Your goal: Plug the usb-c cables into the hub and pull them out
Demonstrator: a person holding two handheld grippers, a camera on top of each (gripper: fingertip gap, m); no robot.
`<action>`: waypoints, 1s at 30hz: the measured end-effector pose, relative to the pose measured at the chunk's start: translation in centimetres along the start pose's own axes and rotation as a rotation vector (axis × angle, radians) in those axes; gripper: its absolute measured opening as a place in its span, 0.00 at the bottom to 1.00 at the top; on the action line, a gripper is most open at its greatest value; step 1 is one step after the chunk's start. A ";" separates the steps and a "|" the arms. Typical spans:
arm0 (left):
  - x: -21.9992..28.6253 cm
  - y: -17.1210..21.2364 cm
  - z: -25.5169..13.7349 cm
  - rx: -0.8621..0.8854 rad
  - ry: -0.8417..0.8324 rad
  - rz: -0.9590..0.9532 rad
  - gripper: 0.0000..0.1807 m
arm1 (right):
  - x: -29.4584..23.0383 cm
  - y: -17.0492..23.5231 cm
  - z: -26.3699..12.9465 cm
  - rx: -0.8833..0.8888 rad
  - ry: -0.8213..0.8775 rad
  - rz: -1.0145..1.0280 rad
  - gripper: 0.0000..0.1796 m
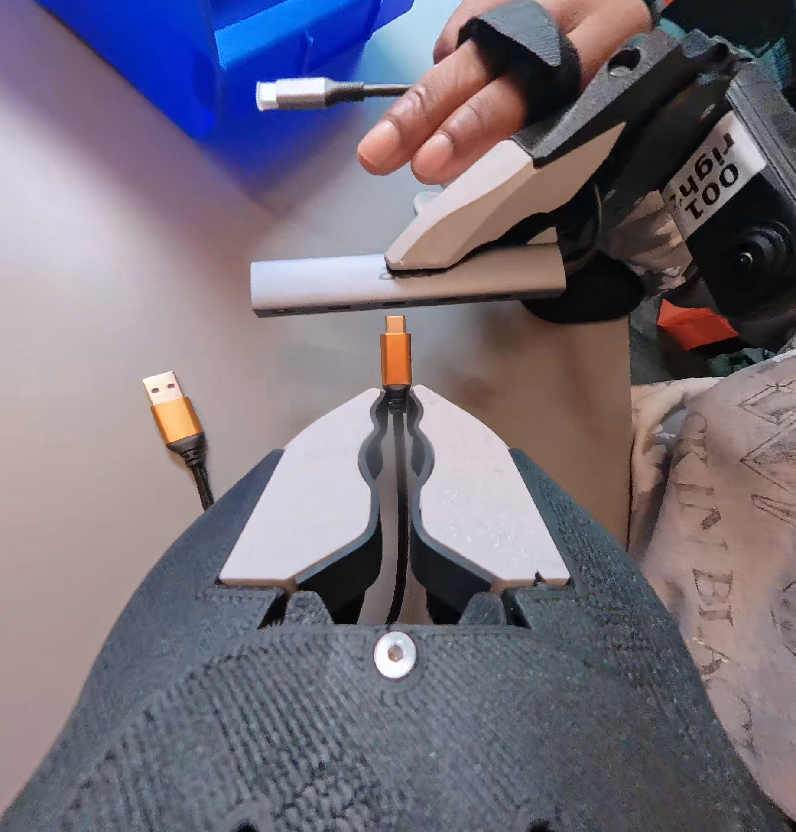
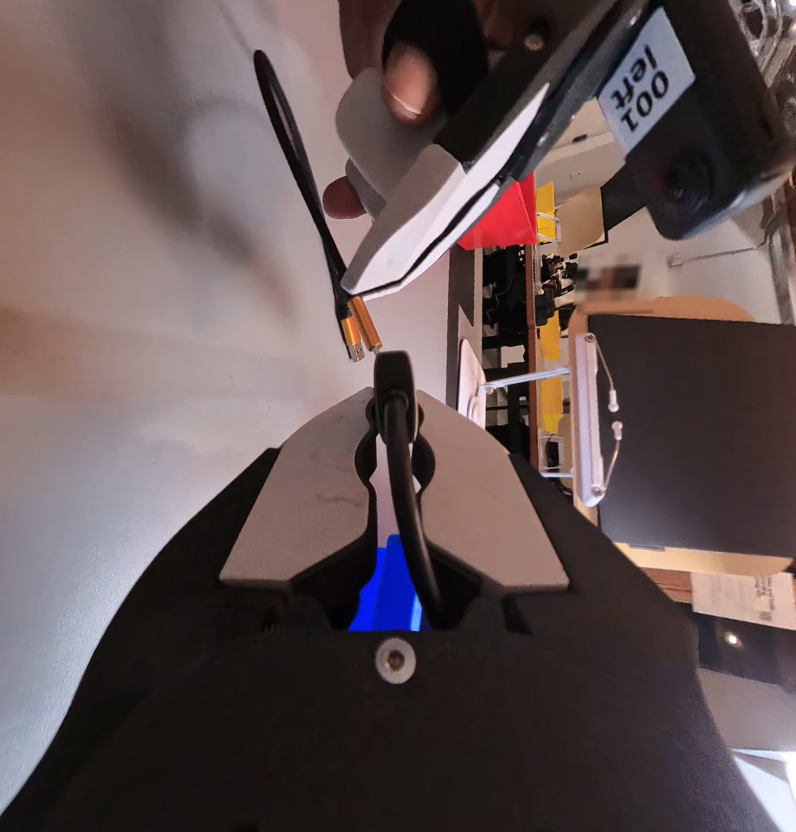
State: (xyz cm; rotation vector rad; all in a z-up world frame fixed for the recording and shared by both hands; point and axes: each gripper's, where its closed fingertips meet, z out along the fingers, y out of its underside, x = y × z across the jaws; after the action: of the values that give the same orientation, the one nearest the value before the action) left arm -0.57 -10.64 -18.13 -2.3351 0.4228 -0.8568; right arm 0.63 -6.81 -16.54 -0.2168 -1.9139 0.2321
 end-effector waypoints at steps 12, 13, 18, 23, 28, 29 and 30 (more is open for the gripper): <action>0.0 1.1 -0.1 -0.065 0.007 0.008 0.04 | -1.8 -0.8 0.9 -0.033 -0.025 -0.115 0.06; 0.0 1.2 -0.2 -0.073 0.006 0.009 0.04 | -1.8 -0.7 1.0 -0.044 -0.022 -0.116 0.06; -0.5 1.6 -0.3 -0.086 -0.003 -0.006 0.04 | -1.6 -0.7 0.8 -0.034 -0.009 -0.109 0.06; -0.5 1.6 -0.2 -0.088 0.002 -0.007 0.04 | -1.9 -1.1 0.8 -0.020 -0.018 -0.125 0.06; -0.3 1.7 -0.2 -0.089 0.016 -0.007 0.04 | -2.0 -1.4 0.8 -0.017 -0.017 -0.144 0.06; -0.2 1.6 -0.2 -0.084 0.025 -0.008 0.04 | -2.0 -1.4 0.8 -0.015 -0.017 -0.144 0.05; -0.1 1.6 -0.2 -0.077 0.037 -0.003 0.04 | -2.0 -1.4 0.7 -0.011 -0.013 -0.140 0.05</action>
State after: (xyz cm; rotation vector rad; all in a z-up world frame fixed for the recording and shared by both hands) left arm -0.90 -11.90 -19.00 -2.3941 0.4753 -0.9013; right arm 0.59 -8.76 -18.18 -0.0882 -1.9350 0.1292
